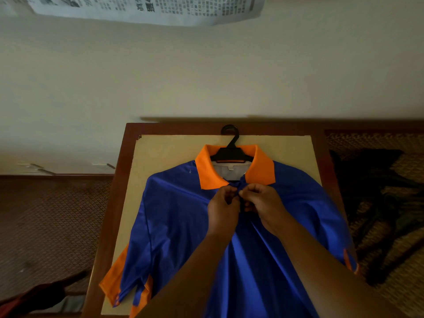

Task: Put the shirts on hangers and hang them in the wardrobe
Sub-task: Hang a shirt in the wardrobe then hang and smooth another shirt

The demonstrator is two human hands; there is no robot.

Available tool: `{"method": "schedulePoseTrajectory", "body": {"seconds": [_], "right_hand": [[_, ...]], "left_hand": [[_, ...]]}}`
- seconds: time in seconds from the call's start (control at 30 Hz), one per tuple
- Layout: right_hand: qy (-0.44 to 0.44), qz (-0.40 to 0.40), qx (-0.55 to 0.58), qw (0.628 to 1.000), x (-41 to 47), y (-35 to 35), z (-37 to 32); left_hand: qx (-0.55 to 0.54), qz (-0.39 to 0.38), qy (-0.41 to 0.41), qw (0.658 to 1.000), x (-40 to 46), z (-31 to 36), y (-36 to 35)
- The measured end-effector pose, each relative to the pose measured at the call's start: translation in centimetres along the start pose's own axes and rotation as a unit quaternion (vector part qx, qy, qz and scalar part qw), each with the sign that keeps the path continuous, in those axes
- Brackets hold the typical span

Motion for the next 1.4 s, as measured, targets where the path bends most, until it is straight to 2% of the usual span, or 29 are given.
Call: {"method": "schedulePoseTrajectory", "body": {"seconds": [0.3,0.6,0.7,0.8,0.87,0.93,1.07,1.23,1.4], "right_hand": [[-0.003,-0.043,-0.014,0.999,0.1,-0.1,0.2],[-0.01,-0.041,-0.013,0.999,0.0,-0.2,0.4],[-0.025,0.012,0.001,1.0,-0.2,0.3,0.6],[-0.104,0.096,0.047,0.989,-0.6,0.8,1.4],[-0.162,0.104,0.085,0.978,-0.9,0.2,1.6],[-0.181,0.112,0.101,0.972,-0.9,-0.5,1.2],[-0.169,0.159,0.127,0.964,-0.5,-1.1,0.3],[-0.113,0.171,0.197,0.959,-0.1,-1.0,-0.2],[-0.079,0.176,0.194,0.962,-0.2,-0.1,-0.1]], "left_hand": [[-0.055,-0.02,0.07,0.996,0.9,-0.9,0.2],[-0.02,-0.011,0.108,0.994,2.1,-1.8,0.6],[0.06,-0.011,0.065,0.996,2.3,-1.3,0.9],[0.092,-0.008,0.044,0.995,2.6,-1.6,1.5],[0.1,0.002,0.031,0.994,2.5,-1.6,1.8],[0.094,0.021,0.022,0.995,2.3,-1.4,1.7],[0.1,0.054,-0.035,0.993,1.8,-0.3,1.1],[0.175,0.066,-0.121,0.975,2.6,0.6,0.5],[0.287,0.079,-0.172,0.939,4.0,1.4,0.1]]}}
Point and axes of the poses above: each hand's wrist, its own x-axis towards the middle knuckle, its own y-axis out of the back of the hand, z = x × y, the point moved 5 cm from there along x, towards the middle knuckle, and after that the axes turned 6 degrees about y, right-handed, at the moved point
